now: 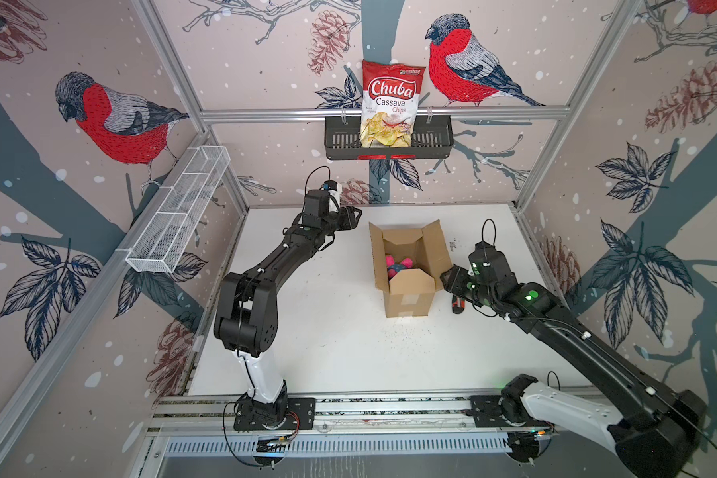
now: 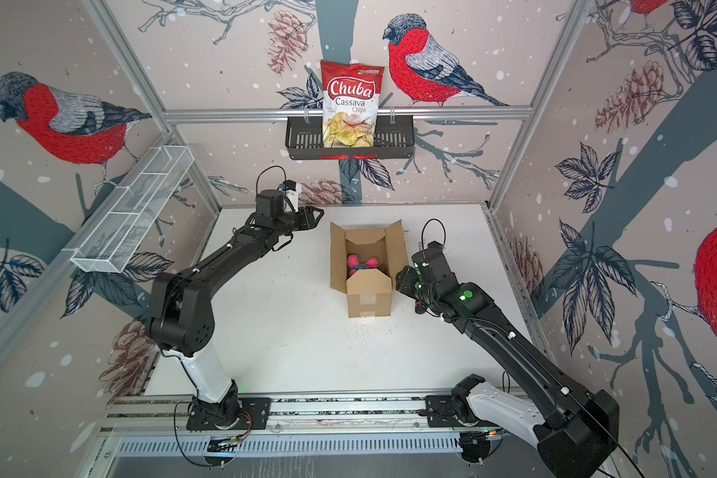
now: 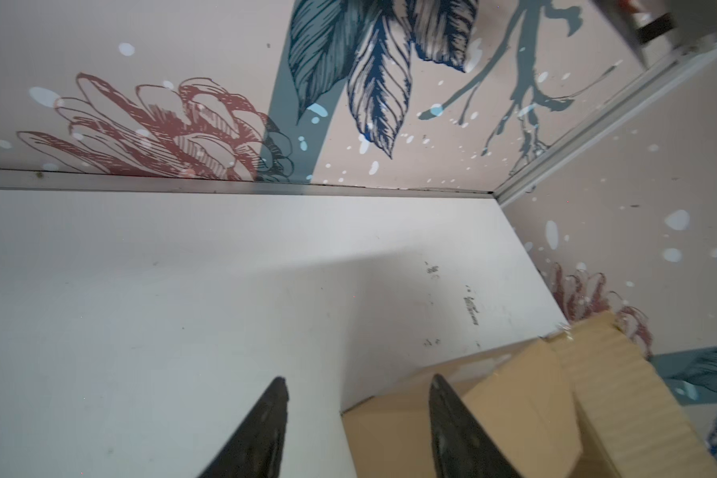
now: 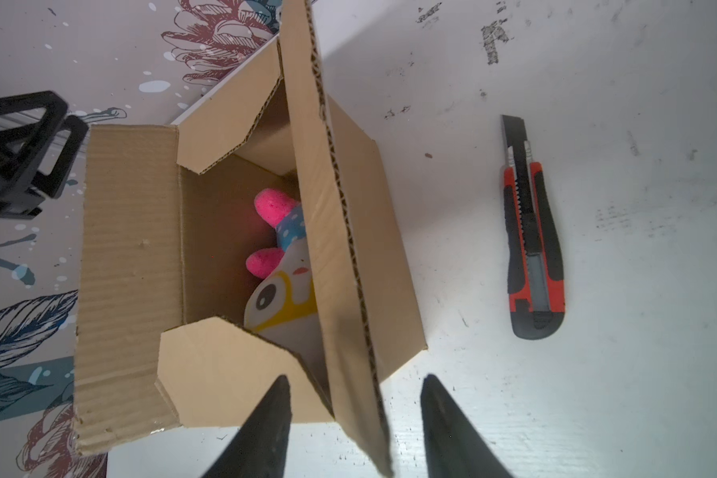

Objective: Unpack the express box

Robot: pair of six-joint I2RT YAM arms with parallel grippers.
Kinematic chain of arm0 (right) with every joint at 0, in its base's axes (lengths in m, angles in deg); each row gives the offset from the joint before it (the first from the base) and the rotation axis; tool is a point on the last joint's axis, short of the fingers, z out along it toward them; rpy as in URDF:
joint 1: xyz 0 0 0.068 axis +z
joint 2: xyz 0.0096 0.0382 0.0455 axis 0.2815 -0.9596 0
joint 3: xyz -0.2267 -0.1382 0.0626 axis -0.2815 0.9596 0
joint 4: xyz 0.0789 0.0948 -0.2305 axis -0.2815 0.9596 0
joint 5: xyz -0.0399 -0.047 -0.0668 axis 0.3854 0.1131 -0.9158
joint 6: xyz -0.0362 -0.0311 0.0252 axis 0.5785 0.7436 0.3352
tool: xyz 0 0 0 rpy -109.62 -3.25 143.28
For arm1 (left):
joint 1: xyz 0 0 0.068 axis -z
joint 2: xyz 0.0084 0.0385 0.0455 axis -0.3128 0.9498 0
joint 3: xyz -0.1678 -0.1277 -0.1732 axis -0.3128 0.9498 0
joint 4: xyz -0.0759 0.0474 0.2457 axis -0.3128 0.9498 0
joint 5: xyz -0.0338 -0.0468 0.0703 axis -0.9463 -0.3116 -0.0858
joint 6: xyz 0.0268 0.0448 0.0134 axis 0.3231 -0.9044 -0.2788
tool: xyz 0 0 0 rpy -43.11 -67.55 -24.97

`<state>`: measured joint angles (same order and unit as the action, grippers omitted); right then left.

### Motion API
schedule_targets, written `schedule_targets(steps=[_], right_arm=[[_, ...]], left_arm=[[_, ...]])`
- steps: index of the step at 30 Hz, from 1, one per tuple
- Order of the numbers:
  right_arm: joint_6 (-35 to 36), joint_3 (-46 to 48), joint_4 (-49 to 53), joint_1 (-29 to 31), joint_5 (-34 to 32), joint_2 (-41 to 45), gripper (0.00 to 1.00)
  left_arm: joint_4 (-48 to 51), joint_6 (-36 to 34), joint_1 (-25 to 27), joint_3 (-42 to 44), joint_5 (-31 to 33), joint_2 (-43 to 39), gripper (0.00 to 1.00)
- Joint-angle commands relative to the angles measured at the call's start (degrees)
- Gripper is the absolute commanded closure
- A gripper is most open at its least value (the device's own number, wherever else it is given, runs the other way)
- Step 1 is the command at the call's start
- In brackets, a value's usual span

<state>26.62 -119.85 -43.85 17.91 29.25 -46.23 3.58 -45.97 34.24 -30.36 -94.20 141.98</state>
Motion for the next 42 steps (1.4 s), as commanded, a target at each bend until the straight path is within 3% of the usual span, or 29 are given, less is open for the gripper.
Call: schedule_targets(steps=[1, 6, 13, 18, 25, 29, 33, 37, 40, 42], right_arm=[[2.24, -0.24, -3.26, -0.79, 0.80, -0.94, 0.52], [4.26, -0.55, -5.51, -2.42, 2.05, -3.33, 0.53], [6.47, -1.85, -6.56, -3.66, 3.12, -5.97, 0.54], [7.88, -1.71, -8.25, -4.70, 3.87, -7.05, 0.57], [10.43, -2.56, -10.68, -7.80, 6.11, -9.60, 0.69], [12.42, -3.73, -11.94, -9.27, 8.18, -11.60, 0.79], [14.53, -5.82, -12.17, -10.44, 10.62, -15.95, 0.88], [16.46, -7.27, -14.23, -10.86, 13.35, -18.88, 0.89], [18.35, -9.39, -14.65, -11.23, 15.46, -22.02, 0.87], [19.37, -10.97, -14.89, -11.23, 16.55, -23.90, 0.80]], left_arm=[[-0.38, 3.96, 0.57, 3.80, -4.10, -4.37, 0.34], [2.55, 4.03, 3.80, 6.40, -5.00, -8.37, 0.30], [4.34, 5.36, 7.97, 7.79, -4.51, -7.98, 0.32], [3.89, 6.57, 8.97, 10.31, -3.46, -8.19, 0.44], [0.32, 10.38, 10.70, 14.24, -3.35, -9.87, 0.73], [-4.00, 14.73, 11.36, 18.74, -3.25, -11.99, 0.83], [-7.41, 18.77, 12.99, 24.43, 0.07, -16.43, 0.87], [-8.21, 22.63, 15.86, 29.11, 6.08, -21.89, 0.89], [-6.80, 25.40, 19.65, 31.67, 13.38, -26.07, 0.89], [-5.77, 27.99, 22.57, 33.53, 18.81, -28.62, 0.89]])
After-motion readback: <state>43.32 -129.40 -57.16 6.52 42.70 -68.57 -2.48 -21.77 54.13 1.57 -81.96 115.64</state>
